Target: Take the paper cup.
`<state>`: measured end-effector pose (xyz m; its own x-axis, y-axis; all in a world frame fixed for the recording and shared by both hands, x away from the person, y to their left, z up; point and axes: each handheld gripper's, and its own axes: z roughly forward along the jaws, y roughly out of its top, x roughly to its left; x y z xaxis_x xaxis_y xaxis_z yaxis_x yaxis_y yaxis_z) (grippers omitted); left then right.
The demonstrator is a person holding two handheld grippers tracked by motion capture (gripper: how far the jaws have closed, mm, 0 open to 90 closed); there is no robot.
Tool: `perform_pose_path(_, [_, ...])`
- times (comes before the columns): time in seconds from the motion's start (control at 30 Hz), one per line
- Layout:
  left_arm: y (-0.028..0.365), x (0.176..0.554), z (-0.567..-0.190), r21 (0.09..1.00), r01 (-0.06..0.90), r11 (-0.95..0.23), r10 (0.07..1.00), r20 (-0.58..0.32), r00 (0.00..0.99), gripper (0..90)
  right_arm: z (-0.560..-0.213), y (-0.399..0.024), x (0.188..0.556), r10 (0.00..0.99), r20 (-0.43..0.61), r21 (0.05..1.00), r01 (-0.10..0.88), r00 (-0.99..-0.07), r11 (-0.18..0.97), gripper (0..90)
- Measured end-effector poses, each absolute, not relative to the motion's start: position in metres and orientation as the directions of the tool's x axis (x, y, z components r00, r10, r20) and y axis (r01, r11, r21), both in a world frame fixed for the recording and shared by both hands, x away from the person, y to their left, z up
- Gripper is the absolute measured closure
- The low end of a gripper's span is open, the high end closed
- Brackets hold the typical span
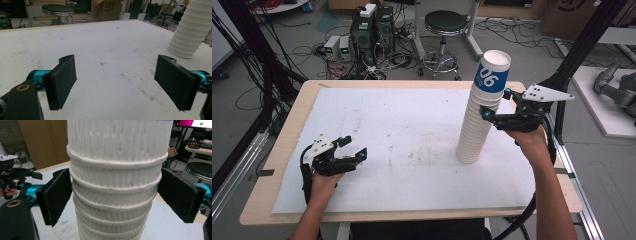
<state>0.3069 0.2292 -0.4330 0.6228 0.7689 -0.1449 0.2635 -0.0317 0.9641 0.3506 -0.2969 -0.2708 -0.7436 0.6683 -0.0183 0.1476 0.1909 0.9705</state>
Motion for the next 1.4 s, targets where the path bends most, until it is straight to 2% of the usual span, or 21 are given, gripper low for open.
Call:
perform_pose_path(0.4, [0.221, 0.308, -0.415, 0.975, 0.219, -0.044, 0.746, -0.114, 0.656, 17.5, -0.271, -0.299, 0.348, 0.674, -0.023, 0.968, 0.153, -0.739, 0.201, 14.3])
perform_pose_path(0.67, [0.204, 0.319, -0.383, 0.985, 0.169, -0.022, 0.708, -0.103, 0.698, 17.8, -0.275, -0.304, 0.343, 0.67, -0.015, 0.973, 0.144, -0.742, 0.182, 14.9])
perform_pose_path(0.77, [0.186, 0.33, -0.354, 0.992, 0.126, -0.03, 0.671, -0.074, 0.738, 17.8, -0.275, -0.303, 0.343, 0.669, -0.017, 0.972, 0.144, -0.743, 0.184, 15.0])
perform_pose_path(1.0, [0.154, 0.351, -0.309, 0.995, 0.102, -0.016, 0.59, -0.073, 0.804, 17.5, -0.273, -0.304, 0.344, 0.665, -0.015, 0.97, 0.151, -0.747, 0.192, 15.1])
perform_pose_path(1.1, [0.123, 0.363, -0.273, 0.997, 0.073, -0.012, 0.517, -0.057, 0.854, 17.2, -0.272, -0.304, 0.344, 0.662, -0.018, 0.967, 0.156, -0.749, 0.202, 15.2])
perform_pose_path(1.3, [0.078, 0.375, -0.236, 0.998, 0.035, -0.053, 0.428, -0.009, 0.904, 17.1, -0.271, -0.305, 0.345, 0.659, -0.017, 0.966, 0.158, -0.752, 0.205, 15.2])
perform_pose_path(1.4, [0.055, 0.382, -0.223, 0.997, 0.04, -0.061, 0.384, -0.014, 0.923, 17.1, -0.27, -0.305, 0.345, 0.656, -0.015, 0.963, 0.165, -0.754, 0.211, 15.2])
